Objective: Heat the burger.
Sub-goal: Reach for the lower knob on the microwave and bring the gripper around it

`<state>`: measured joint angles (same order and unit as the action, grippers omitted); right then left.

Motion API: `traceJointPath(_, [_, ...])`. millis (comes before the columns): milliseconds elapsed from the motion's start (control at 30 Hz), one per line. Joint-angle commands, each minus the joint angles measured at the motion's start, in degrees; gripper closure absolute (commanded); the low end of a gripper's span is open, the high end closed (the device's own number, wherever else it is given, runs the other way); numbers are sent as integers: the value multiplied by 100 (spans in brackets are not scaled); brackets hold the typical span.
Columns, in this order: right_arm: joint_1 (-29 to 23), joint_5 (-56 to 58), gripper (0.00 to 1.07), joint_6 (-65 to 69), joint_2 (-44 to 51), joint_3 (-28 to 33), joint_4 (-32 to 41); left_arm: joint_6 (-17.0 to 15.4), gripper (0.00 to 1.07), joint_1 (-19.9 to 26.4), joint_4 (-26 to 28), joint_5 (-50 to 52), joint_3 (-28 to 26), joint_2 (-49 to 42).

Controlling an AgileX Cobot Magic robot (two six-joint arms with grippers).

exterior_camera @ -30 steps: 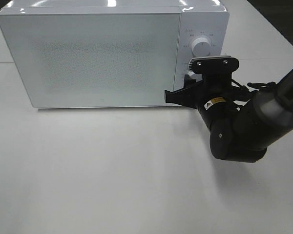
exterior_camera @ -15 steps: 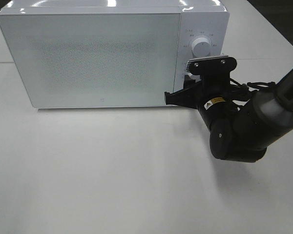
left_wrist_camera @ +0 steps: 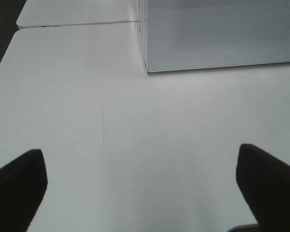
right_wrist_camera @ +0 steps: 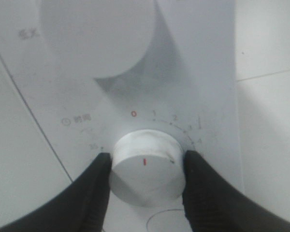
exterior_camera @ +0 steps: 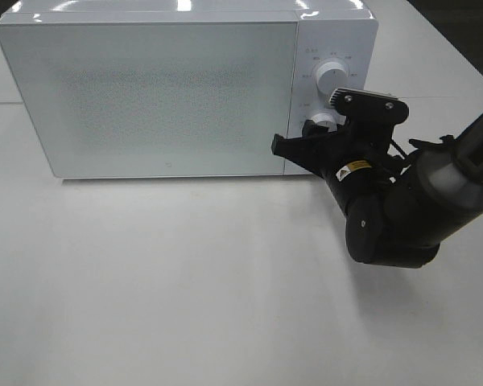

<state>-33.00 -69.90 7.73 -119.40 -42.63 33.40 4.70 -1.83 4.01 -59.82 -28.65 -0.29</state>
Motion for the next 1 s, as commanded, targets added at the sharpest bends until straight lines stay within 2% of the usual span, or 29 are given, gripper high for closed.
traceJointPath(33, [0,-791,107,1180,6,-80,-201,0,7,17,57,52,11,-126])
traceJointPath(300, [0,-791,107,4790,6,-80,-350,0,7,17,57,52,11,-126])
traceJointPath(333, [0,-791,107,4790,6,-80,-350,0,7,17,57,52,11,-126])
traceJointPath(367, [0,-791,107,5414,6,-80,-350,0,7,17,57,52,11,-126])
traceJointPath(400, [0,-791,107,5414,6,-80,-350,0,7,17,57,52,11,-126])
traceJointPath(567, [0,-791,107,7254,6,-80,-327,0,7,17,57,52,11,-126])
traceJointPath(800, [0,-791,107,8566,6,-80,-327,0,7,17,57,52,11,-126])
traceJointPath(1000, [0,-791,107,8703,6,-80,-304,0,7,17,57,52,11,-126])
